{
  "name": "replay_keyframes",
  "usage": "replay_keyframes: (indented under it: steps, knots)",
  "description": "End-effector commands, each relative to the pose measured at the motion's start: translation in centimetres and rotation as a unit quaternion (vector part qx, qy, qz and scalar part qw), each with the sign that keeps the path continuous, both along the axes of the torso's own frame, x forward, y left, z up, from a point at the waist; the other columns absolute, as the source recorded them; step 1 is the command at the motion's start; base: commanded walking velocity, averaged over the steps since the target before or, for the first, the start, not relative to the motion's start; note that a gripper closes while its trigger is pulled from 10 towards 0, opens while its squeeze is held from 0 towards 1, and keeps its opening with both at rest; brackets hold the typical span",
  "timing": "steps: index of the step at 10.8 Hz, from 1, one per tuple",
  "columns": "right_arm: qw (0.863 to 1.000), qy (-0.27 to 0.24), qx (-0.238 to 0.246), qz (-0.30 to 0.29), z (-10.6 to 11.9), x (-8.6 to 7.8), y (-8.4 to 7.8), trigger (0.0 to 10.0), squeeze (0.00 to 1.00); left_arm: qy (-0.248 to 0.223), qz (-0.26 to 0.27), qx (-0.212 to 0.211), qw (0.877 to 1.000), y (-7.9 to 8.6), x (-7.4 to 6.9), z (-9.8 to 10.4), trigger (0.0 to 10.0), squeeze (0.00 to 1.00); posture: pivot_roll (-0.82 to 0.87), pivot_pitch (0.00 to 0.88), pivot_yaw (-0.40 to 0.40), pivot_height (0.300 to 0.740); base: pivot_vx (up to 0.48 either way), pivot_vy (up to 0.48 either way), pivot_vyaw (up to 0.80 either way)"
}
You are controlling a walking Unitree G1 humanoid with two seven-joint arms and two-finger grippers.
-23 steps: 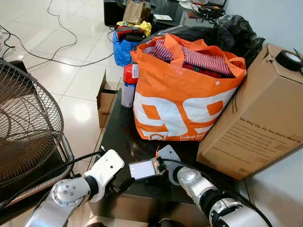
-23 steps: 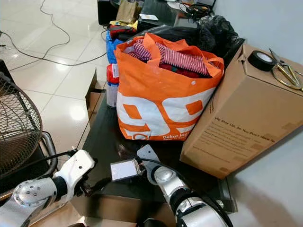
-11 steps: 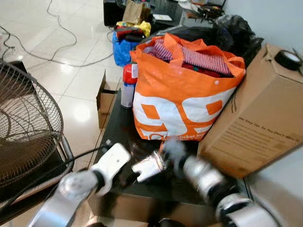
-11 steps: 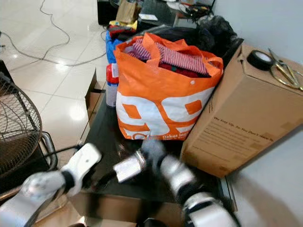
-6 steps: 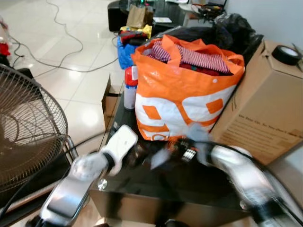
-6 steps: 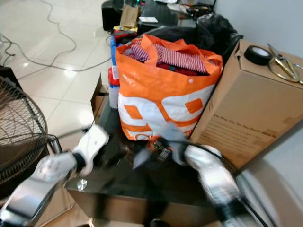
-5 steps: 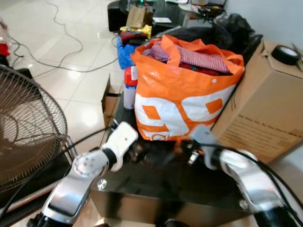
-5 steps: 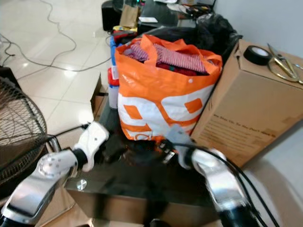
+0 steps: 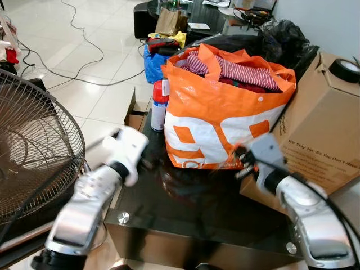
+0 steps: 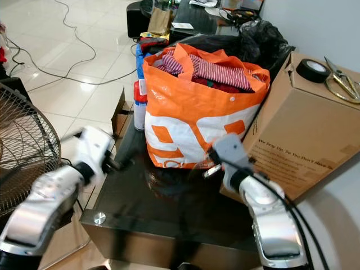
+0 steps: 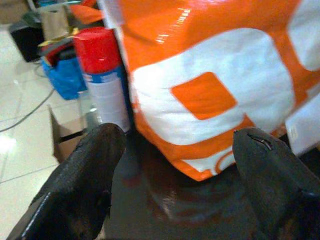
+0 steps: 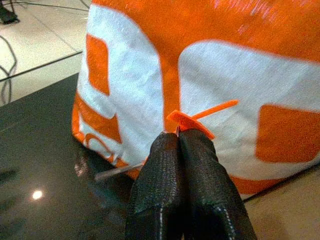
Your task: Hang keys on a hook
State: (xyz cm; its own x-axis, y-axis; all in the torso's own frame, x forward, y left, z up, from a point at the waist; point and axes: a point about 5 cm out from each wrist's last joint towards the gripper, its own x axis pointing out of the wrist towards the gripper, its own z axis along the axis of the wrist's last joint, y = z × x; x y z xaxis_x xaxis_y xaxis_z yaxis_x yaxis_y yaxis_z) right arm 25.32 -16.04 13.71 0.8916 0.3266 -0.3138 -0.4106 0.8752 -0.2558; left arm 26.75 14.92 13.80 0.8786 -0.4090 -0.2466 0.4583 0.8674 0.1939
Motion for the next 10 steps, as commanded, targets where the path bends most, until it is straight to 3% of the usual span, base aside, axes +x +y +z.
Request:
replay_keyframes:
  steps: [1, 2, 3, 5, 6, 7, 8, 9, 10]
  knots:
    - [1.0, -0.012, 0.007, -0.002, 0.9, 0.3, 0.1, 0.0, 0.0, -0.016, 0.002, -0.017, 1.0, -0.2, 0.1, 0.8, 10.0, 0.0, 0.03, 0.0, -0.148, 0.74, 0.0, 0.0, 0.0]
    - [0.999, 0.01, -0.011, 0.039, -0.1, 0.6, 1.0, 0.0, 0.0, -0.016, 0.022, -0.018, 0.999, 0.2, 0.4, 0.5, 10.0, 0.0, 0.06, 0.0, -0.17, 0.74, 0.0, 0.0, 0.0]
    - [0.981, 0.052, -0.153, 0.104, -2.2, 0.1, 0.5, 0.0, 0.0, -0.016, 0.017, 0.013, 1.0, 0.3, 0.5, 0.2, 10.0, 0.0, 0.08, 0.0, -0.179, 0.74, 0.0, 0.0, 0.0]
    - [0.978, 0.094, -0.101, 0.158, -2.1, -0.3, 1.6, 0.0, 0.0, -0.003, -0.016, 0.054, 0.998, 0.7, 0.2, 0.0, 10.0, 0.0, 0.11, 0.0, -0.203, 0.74, 0.0, 0.0, 0.0]
    - [0.964, 0.09, -0.183, 0.169, -2.8, 0.3, 0.9, 0.0, 0.0, 0.028, -0.067, 0.078, 0.994, 1.1, -0.6, -0.5, 10.0, 0.0, 0.12, 0.0, -0.214, 0.74, 0.0, 0.0, 0.0]
    - [0.975, 0.092, -0.13, 0.153, -2.4, 0.6, 1.3, 0.0, 0.0, 0.043, -0.08, 0.072, 0.993, 1.1, -0.8, -0.7, 10.0, 0.0, 0.12, 0.0, -0.212, 0.74, 0.0, 0.0, 0.0]
    - [0.973, 0.087, -0.15, 0.151, -2.3, 0.8, 1.1, 0.0, 0.0, 0.056, -0.1, 0.072, 0.991, 1.0, -1.0, -0.9, 10.0, 0.0, 0.12, 0.0, -0.209, 0.74, 0.0, 0.0, 0.0]
    - [0.985, 0.097, -0.04, 0.139, -1.4, 0.8, 2.2, 0.0, 0.0, 0.057, -0.109, 0.075, 0.99, 1.0, -1.1, -0.8, 10.0, 0.0, 0.12, 0.0, -0.207, 0.74, 0.0, 0.0, 0.0]
    - [0.983, 0.093, -0.093, 0.128, -1.8, 0.9, 1.7, 0.0, 0.0, 0.057, -0.108, 0.075, 0.99, 1.0, -1.0, -0.7, 10.0, 0.0, 0.12, 0.0, -0.206, 0.74, 0.0, 0.0, 0.0]
